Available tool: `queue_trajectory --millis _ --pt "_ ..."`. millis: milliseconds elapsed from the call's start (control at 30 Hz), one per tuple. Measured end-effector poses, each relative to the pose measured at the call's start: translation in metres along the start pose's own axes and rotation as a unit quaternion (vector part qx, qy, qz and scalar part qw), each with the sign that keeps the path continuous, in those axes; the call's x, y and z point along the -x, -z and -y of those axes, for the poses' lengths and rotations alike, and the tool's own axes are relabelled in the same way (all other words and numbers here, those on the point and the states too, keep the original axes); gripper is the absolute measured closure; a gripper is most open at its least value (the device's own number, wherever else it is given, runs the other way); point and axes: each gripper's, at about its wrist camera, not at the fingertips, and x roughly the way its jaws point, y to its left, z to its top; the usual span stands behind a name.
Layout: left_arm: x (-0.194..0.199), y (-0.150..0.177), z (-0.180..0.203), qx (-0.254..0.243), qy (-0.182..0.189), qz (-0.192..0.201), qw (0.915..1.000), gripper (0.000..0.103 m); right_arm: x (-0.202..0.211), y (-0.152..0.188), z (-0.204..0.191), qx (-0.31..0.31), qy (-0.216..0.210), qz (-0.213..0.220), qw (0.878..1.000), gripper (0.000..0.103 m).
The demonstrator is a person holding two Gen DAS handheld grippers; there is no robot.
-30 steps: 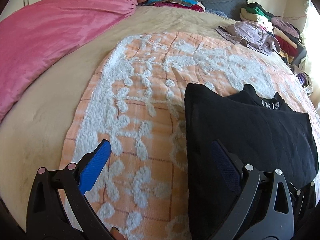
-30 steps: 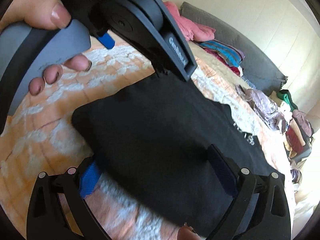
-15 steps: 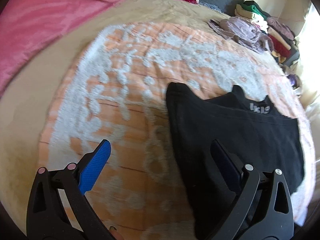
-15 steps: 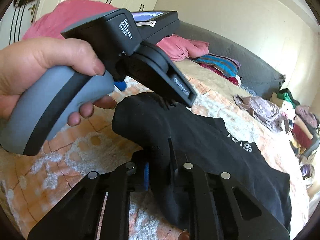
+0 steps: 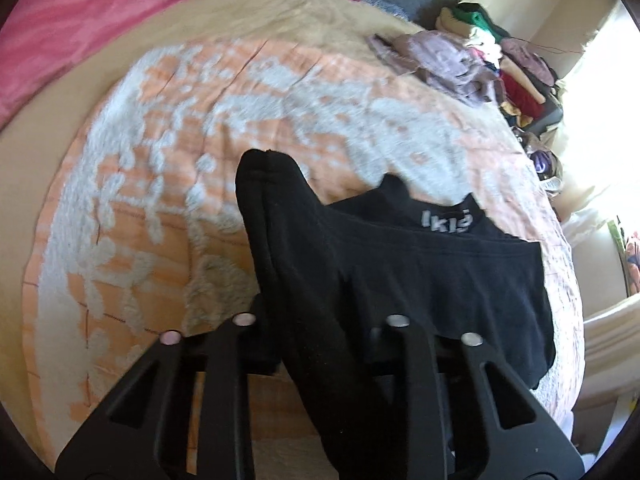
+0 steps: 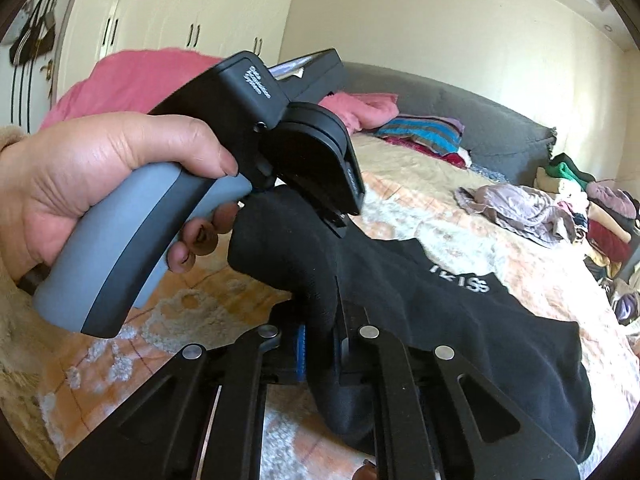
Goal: Fold small clothes
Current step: 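Close the left tool on the sweatshirt side edge while the right tool grasps it, then lift the side edge with both tools and fold it over the sweatshirt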
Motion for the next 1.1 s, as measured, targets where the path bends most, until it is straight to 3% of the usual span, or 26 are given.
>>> queue_trajectory --millis 533,1100 --pt "0.039 -0.004 0.097 -0.06 0.003 0.058 0.9965 0.092 0.059 0.012 0.068 -0.071 0.048 0.033 0.996 0.097" --pt "0.032 0.004 0.177 -0.105 0.016 0.051 0.993 0.092 0.097 0.039 0.113 -0.129 0.085 0.039 0.987 0.097"
